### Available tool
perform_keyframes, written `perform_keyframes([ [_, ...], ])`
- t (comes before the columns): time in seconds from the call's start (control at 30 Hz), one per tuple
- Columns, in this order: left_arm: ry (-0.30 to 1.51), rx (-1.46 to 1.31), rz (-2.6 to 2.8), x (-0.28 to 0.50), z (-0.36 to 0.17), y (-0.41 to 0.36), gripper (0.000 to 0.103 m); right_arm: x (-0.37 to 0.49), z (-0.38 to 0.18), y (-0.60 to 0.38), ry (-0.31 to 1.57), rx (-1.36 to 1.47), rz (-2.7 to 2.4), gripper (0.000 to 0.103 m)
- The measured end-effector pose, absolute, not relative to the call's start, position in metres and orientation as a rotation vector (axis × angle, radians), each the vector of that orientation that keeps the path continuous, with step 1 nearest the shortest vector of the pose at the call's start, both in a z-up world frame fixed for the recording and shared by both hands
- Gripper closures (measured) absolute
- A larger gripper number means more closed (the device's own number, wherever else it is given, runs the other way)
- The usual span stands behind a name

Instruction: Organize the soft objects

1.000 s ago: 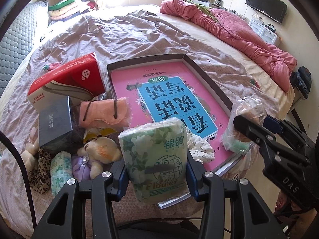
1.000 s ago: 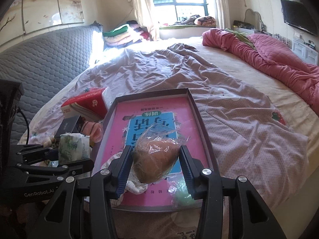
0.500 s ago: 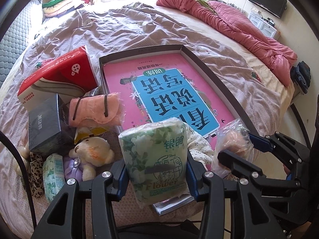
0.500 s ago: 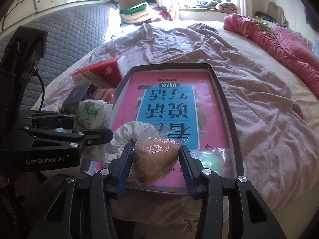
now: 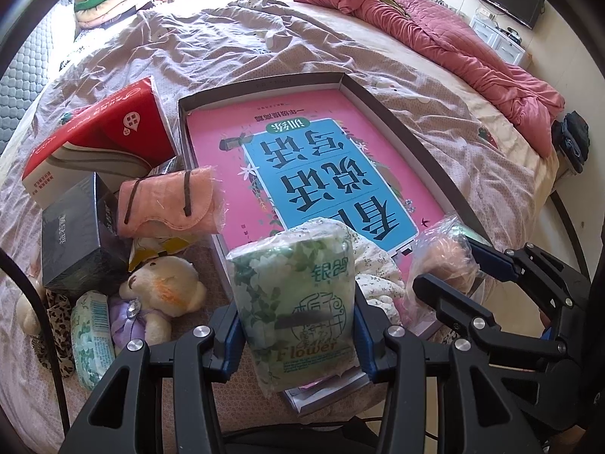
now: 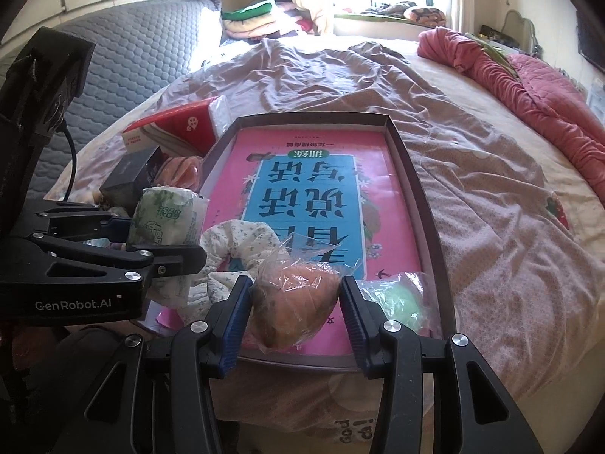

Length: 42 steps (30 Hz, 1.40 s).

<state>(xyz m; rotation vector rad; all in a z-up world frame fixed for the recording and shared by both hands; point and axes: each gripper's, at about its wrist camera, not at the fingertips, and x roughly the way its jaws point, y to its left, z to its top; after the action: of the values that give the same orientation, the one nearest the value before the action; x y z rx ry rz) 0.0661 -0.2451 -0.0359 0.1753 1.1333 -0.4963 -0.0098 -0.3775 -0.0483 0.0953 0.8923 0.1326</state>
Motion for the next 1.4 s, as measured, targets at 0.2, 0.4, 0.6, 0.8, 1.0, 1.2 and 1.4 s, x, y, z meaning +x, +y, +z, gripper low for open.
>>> perform_keyframes([
  [0.2, 1.146, 0.178, -0.5, 0.066, -0.039, -0.246, 0.055, -0.008, -0.051, -0.376, 0.875, 0.075, 0.09, 0.054],
  [0.4, 1.166, 0.19, -0.5, 0.067, -0.043, -0.249, 0.055, -0.006, -0.055, -0.371, 0.881, 0.037, 0.087, 0.054],
  [0.6, 1.191, 0.185, -0.498, 0.069, -0.047, -0.249, 0.055, -0.006, -0.055, -0.369, 0.877, 0.021, 0.09, 0.053],
  [0.8, 1.199, 0.178, -0.493, 0.07, -0.048, -0.248, 0.055, -0.006, -0.055, -0.37, 0.879, 0.024, 0.089, 0.052],
  [1.0, 1.199, 0.178, -0.493, 0.07, -0.048, -0.249, 0.055, -0.006, -0.056, -0.371, 0.872, 0.021, 0.081, 0.052],
  [1.2, 1.2, 0.176, -0.494, 0.07, -0.048, -0.248, 0.055, -0.005, -0.056, -0.37, 0.869, 0.005, 0.066, 0.052],
  [1.4, 1.195, 0.187, -0.493, 0.07, -0.048, -0.248, 0.055, -0.005, -0.054, -0.371, 0.861, 0.006, 0.057, 0.046],
])
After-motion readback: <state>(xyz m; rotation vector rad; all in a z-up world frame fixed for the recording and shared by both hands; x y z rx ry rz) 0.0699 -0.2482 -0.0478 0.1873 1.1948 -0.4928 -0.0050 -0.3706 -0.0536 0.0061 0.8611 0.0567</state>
